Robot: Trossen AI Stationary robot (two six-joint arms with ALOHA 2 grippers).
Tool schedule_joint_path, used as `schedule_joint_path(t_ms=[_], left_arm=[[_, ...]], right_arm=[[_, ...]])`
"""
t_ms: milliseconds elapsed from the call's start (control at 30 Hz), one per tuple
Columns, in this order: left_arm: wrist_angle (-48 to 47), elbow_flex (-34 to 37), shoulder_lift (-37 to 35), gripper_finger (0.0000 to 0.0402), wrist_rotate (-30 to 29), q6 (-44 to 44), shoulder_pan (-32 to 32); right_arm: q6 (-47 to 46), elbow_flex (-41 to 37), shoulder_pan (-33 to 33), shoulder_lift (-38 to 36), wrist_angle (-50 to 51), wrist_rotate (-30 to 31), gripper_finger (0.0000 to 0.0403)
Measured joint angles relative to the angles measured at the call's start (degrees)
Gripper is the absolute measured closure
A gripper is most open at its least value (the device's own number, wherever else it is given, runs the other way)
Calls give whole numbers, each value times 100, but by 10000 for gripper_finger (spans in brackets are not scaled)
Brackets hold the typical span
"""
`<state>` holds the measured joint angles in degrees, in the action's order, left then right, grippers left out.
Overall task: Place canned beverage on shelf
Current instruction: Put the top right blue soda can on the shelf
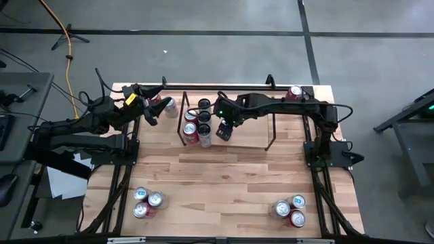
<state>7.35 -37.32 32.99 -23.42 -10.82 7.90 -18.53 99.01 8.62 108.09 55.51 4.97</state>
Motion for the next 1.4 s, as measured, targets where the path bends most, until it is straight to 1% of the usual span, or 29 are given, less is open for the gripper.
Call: schedule_joint_path(t_ms=[200,467,667,767,933,1100,1200,1267,1333,1400], left_arm=[[-6,0,0,101,0,3,0],[-4,0,0,101,-109,14,-2],[-4,0,0,101,-118,14,0],[-4,0,0,101,-120,-1,-2],[-4,0,0,101,-122,1,-2],[-4,0,0,101,-122,4,-2],[-4,0,0,101,-122,3,-2],[-4,0,0,101,-122,9,0],[-4,0,0,101,-122,11,-1],[-7,0,0,101,-122,18,-2]], right_arm=[[38,-143,-3,-20,-103,-122,178],[103,-146,-4,-20,-111,-205,122],[265,-106,-7,-20,-152,-203,106],[406,41,-11,-20,-156,-203,102],[608,500,-1,-20,25,-203,99],[1162,1104,-4,-20,461,-201,99],[1430,1322,-69,-78,899,-123,109],[1541,1253,-166,-229,1107,86,128],[1576,1009,-266,-444,1252,327,157],[1531,601,-363,-715,1234,460,197]])
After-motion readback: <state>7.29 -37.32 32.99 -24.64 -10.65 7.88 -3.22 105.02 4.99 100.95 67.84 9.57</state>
